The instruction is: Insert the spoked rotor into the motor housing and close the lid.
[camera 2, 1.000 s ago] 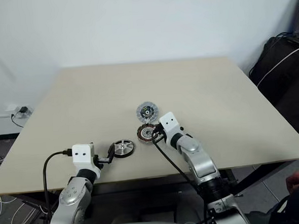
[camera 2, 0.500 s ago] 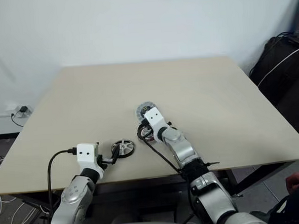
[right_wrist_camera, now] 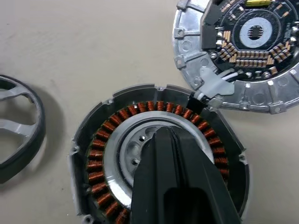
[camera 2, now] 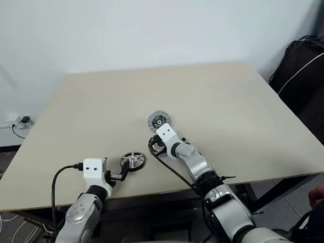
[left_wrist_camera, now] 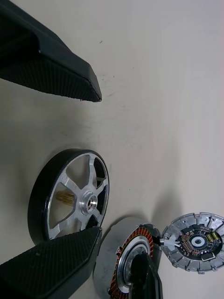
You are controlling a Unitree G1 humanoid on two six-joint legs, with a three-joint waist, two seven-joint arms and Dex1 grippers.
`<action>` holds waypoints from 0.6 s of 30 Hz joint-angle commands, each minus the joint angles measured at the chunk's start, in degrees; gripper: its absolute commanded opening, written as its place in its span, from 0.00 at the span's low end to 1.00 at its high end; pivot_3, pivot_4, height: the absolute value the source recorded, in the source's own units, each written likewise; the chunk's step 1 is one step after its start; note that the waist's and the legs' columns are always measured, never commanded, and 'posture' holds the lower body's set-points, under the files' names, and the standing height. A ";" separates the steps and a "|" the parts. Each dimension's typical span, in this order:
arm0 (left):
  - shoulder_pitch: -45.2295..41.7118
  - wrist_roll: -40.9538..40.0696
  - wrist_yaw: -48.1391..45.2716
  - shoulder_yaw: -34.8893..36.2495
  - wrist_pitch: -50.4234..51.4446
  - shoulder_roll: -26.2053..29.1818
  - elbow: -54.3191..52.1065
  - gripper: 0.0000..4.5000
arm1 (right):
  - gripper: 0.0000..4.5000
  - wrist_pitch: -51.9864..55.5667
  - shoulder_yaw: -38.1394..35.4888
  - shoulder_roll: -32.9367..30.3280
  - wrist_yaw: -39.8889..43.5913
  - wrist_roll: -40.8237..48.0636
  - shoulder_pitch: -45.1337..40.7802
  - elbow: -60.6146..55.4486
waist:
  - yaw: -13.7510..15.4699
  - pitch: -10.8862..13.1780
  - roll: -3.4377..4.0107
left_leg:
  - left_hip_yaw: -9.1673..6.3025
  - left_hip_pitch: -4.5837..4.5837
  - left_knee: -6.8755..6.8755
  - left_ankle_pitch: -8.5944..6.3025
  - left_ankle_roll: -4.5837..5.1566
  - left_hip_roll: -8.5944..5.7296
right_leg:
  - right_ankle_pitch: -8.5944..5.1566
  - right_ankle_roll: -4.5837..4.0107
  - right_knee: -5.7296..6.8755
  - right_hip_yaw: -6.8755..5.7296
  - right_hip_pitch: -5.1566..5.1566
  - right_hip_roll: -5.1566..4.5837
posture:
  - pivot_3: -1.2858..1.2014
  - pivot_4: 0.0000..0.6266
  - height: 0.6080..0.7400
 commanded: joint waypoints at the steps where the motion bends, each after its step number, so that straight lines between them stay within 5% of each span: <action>1: -1.15 -0.12 -0.82 -0.70 -0.04 0.48 -1.19 1.00 | 0.00 -0.97 -1.58 0.44 1.55 2.08 -0.50 -6.51 | -0.05 0.03 0.04 | 0.01 -0.05 0.00 0.00 0.00 0.00 | 0.00 0.01 0.00 0.01 -0.05 0.00 | 0.52 0.00 1.00; 18: 0.09 -0.27 -0.65 0.13 0.29 0.05 -1.97 1.00 | 0.00 -0.86 -1.96 -0.43 -0.62 -0.55 -1.15 4.58 | -0.08 -0.14 0.00 | 0.01 0.11 0.00 -0.08 0.15 0.02 | 0.00 0.00 0.01 0.00 0.11 -0.01 | 0.52 0.00 1.00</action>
